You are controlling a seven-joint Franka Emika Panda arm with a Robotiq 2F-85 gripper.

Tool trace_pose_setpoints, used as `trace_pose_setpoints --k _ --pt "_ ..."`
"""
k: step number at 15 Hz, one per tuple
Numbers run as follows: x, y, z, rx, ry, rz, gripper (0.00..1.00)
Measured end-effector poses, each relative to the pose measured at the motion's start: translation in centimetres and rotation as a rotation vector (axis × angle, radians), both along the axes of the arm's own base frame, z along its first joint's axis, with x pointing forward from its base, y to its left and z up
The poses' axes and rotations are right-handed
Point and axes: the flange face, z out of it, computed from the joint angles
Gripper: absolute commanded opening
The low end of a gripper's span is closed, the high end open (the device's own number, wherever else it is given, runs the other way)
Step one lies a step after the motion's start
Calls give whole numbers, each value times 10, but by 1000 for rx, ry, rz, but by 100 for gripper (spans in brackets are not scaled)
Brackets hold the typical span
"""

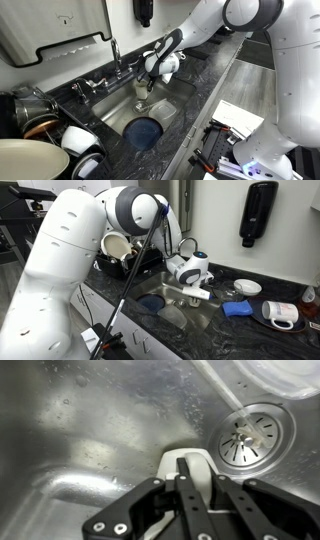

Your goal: Put the white cup closest to you in the sink

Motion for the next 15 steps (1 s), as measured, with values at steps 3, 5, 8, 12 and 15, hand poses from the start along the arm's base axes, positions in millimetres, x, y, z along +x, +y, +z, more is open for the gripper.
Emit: trace_pose_setpoints --k 3,5,8,12,15 --pt "4 -13 3 -39 -17 -122 41" --pt "5 -18 5 -63 -14 -168 48" --pt "4 -19 8 -92 9 -201 70" --pt "1 -12 18 -95 61 -227 96" --pt "-3 -8 27 -90 103 -250 100"
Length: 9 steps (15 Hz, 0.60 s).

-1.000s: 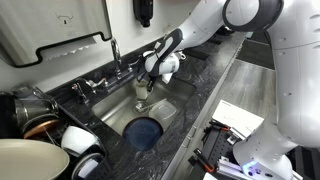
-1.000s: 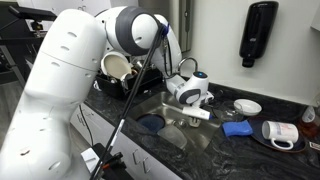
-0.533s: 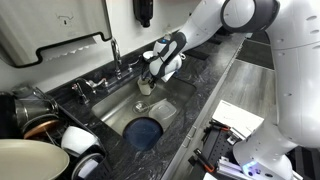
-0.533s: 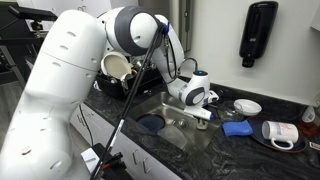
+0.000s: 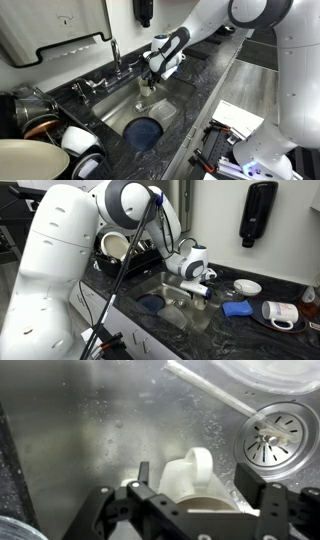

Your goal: Put the white cup closest to you in the sink

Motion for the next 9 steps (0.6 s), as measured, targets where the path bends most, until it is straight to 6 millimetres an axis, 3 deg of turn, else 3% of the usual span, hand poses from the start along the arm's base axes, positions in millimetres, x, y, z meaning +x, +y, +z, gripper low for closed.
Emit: trace_pose_setpoints --k 5,9 --pt "-20 5 14 13 130 -52 100" --pt "-41 11 37 -19 178 -92 100"
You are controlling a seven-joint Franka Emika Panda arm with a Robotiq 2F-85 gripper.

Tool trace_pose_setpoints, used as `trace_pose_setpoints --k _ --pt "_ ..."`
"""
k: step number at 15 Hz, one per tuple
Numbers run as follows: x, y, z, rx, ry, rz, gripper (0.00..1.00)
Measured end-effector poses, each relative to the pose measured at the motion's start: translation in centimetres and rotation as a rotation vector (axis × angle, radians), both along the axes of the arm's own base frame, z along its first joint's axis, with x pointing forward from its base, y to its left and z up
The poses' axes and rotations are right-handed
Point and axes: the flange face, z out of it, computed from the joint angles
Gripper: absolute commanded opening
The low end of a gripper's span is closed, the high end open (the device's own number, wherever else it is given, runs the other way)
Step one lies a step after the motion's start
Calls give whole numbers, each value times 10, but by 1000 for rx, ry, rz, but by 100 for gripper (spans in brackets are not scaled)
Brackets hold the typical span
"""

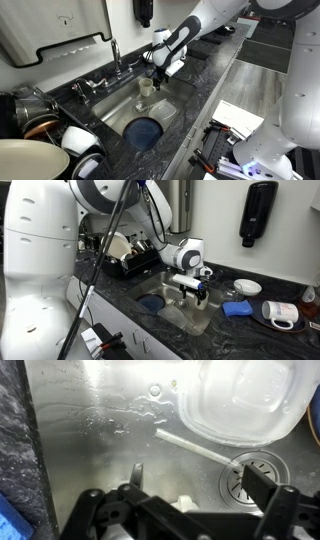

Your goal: Put the white cup closest to you in the sink

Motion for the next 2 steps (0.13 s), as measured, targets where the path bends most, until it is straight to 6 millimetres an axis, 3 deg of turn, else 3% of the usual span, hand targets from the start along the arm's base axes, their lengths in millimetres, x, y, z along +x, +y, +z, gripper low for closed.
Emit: trace_pose_setpoints --k 2 --pt "-11 6 13 -16 -3 -13 100"
